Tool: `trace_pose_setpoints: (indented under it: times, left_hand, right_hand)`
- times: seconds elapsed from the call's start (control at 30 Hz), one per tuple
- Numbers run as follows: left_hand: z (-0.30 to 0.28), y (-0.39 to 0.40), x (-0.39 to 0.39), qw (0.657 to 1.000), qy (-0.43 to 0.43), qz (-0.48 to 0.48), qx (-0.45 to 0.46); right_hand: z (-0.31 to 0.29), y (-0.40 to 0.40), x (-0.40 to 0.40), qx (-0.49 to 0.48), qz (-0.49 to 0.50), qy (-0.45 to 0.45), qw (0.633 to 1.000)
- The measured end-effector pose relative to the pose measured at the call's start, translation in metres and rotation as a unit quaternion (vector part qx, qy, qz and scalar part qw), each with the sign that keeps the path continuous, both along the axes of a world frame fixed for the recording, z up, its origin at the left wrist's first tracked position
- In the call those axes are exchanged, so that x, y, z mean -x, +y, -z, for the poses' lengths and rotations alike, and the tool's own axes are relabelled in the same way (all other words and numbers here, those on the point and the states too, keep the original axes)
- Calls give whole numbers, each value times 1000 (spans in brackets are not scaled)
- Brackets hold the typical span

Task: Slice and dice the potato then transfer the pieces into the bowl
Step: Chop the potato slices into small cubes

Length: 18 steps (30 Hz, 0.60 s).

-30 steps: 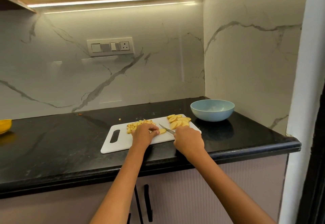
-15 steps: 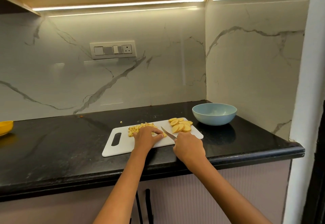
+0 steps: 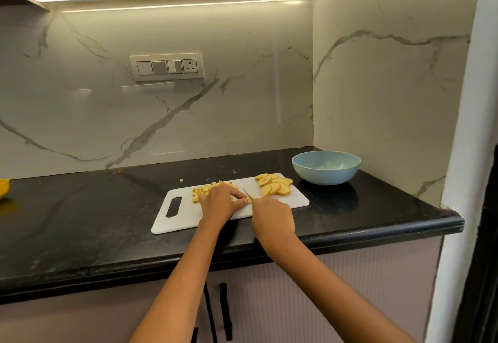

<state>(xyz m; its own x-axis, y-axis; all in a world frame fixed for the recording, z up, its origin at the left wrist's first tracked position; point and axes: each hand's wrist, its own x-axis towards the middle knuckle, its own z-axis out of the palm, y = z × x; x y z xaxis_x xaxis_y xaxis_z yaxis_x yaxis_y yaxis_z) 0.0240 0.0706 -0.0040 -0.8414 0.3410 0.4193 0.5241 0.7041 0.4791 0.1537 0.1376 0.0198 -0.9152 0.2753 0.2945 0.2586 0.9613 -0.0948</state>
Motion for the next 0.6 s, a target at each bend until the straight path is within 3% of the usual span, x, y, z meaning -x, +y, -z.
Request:
trace_pose_setpoints:
  times: [0.2, 0.6]
  left_hand:
    - [2, 1, 4, 1000, -5, 1, -5]
    - [5, -3, 2, 998, -8, -9, -57]
  right_hand:
    - [5, 4, -10, -45, -16, -2, 999]
    - [3, 17, -8, 73, 4, 15, 997]
